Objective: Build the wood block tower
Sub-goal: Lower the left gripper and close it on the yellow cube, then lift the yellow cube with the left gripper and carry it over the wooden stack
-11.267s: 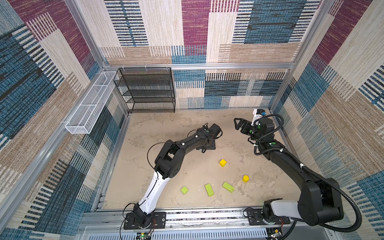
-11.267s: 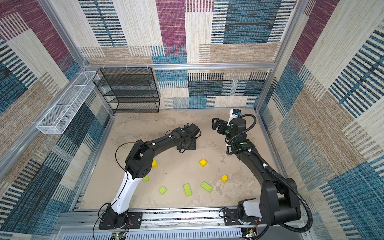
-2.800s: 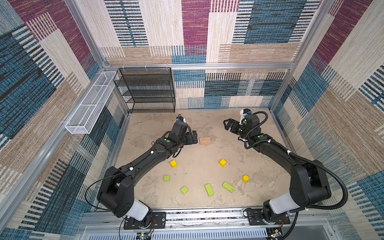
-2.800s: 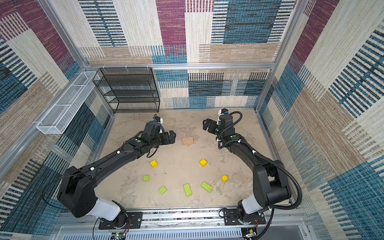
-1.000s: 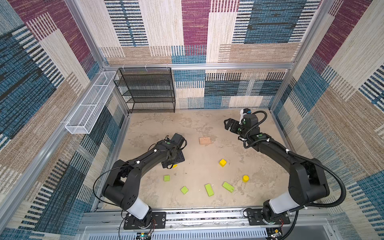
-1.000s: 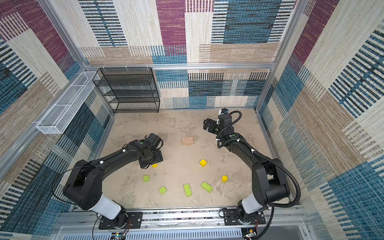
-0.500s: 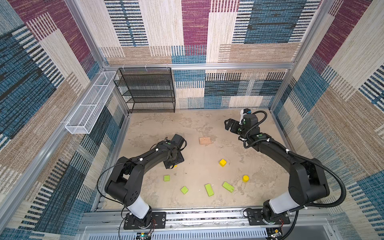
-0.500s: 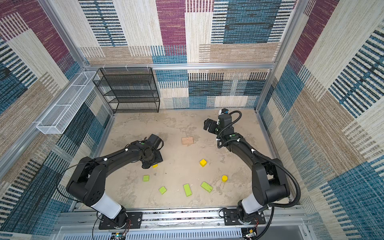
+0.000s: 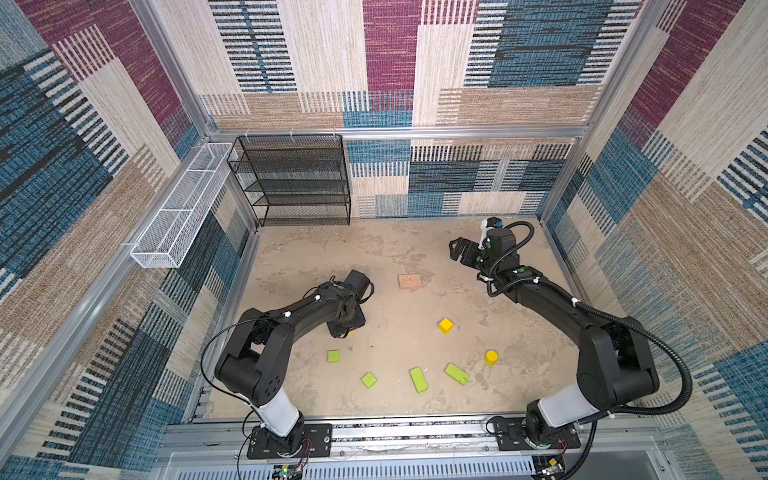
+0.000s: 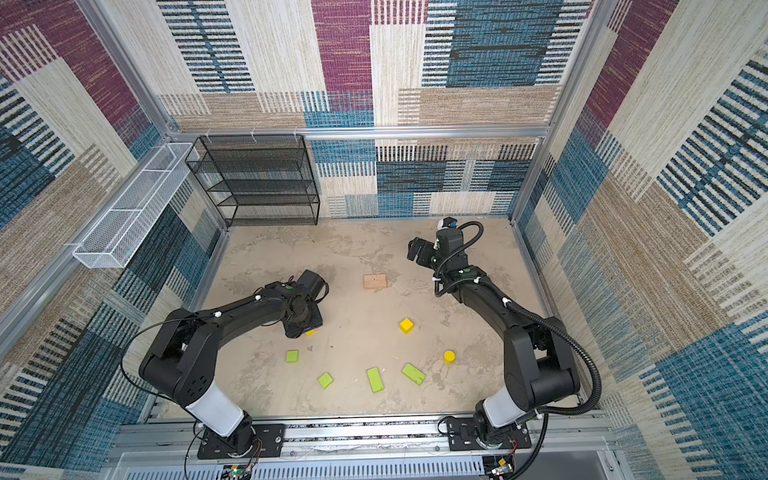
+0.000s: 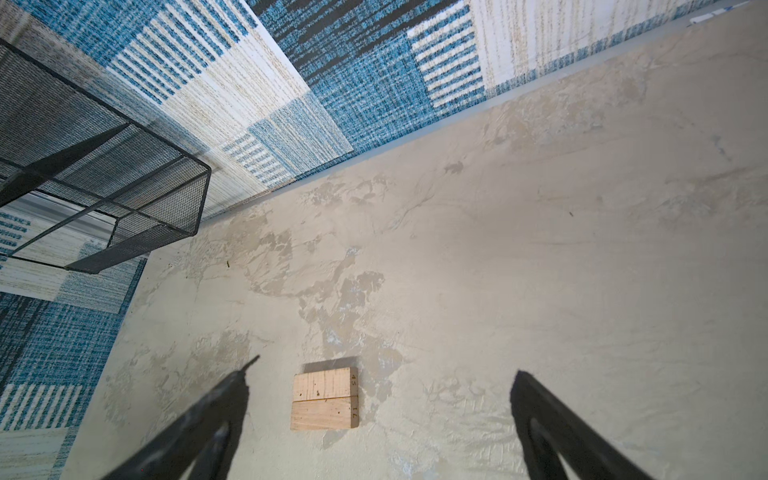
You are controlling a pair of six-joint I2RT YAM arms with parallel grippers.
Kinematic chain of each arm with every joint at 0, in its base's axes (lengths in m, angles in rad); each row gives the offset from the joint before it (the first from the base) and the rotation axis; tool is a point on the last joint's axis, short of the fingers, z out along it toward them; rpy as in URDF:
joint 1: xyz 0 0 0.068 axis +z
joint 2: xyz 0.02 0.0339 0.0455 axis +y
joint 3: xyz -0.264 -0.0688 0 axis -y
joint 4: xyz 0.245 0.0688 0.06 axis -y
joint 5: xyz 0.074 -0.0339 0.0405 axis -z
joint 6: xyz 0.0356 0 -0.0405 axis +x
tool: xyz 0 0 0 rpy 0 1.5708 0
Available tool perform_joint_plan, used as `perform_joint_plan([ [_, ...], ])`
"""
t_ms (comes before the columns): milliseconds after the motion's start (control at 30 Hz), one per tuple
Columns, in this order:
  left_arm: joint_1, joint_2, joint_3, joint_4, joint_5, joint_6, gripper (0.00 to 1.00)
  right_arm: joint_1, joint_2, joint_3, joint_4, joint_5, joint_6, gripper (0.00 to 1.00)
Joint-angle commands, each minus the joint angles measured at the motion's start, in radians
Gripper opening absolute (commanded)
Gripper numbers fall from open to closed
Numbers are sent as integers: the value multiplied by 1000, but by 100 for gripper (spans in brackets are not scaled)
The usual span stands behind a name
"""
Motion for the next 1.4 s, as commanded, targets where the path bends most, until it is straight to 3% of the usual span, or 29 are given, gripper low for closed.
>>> perform_joint_plan([
  [0,0,6,11,-8,-21,-6,49,1,-1,10,12,13,-5,99],
  [833,0,16,24,-22,-15,22,40,1,3,11,9,9,-4,99],
  [1067,0,19,29,-22,-10,34,30,0,4,11,10,9,-4,99],
  [1167,-2,16,40,-26,-8,52,18,0,6,13,9,8,-4,99],
  [1367,-3,15,126,-67,2,125,3,0,9,16,6,8,-10,99],
])
